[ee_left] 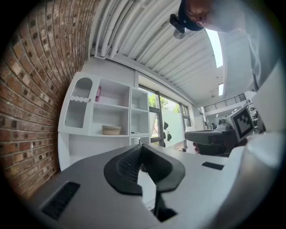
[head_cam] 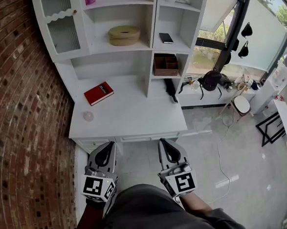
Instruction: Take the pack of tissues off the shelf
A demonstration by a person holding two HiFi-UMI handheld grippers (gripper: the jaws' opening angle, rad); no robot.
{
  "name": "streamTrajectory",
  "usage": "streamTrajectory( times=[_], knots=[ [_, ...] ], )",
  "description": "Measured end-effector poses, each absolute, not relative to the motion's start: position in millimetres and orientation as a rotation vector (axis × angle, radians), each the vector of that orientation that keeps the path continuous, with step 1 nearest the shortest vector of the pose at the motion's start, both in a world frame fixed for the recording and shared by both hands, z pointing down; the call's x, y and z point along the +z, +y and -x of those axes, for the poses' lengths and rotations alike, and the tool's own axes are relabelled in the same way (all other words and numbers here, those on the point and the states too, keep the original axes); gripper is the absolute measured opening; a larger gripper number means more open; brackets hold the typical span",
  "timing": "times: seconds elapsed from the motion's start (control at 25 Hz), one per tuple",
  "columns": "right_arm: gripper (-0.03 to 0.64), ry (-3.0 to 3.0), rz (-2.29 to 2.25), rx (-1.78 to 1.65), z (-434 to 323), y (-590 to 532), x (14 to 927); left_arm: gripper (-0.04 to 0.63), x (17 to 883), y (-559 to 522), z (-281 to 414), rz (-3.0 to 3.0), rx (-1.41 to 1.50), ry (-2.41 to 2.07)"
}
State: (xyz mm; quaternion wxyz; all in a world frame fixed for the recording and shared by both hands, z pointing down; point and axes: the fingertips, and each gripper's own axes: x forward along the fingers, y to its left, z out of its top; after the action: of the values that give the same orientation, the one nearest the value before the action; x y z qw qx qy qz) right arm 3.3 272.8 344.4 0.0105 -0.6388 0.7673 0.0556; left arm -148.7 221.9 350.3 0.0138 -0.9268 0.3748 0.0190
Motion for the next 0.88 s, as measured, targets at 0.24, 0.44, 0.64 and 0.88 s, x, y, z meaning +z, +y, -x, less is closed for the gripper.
streamTrajectory(
  times=[0.24,0.44,0.64,0.88],
  knots=[
    [-0.002,2.405,1.988,0.162,-2.9,272.0,347.6,0.0,354.3,221.2,146.3,2.888,0.046,1.169],
    [-0.002,2.42,1.973,0.144,-2.9,270.0,349.1,0.0,356.3,219.9,144.5,2.894,0.036,1.172],
    [0.057,2.45,1.911,0.096,-1.9,266.4,348.4,0.004,353.2,218.3,143.4,2.91,0.062,1.17],
    [0.487,2.476,1.902,0.185,-1.6,263.8,347.0,0.42,358.5,214.7,135.1,2.898,-0.004,1.151]
  ],
)
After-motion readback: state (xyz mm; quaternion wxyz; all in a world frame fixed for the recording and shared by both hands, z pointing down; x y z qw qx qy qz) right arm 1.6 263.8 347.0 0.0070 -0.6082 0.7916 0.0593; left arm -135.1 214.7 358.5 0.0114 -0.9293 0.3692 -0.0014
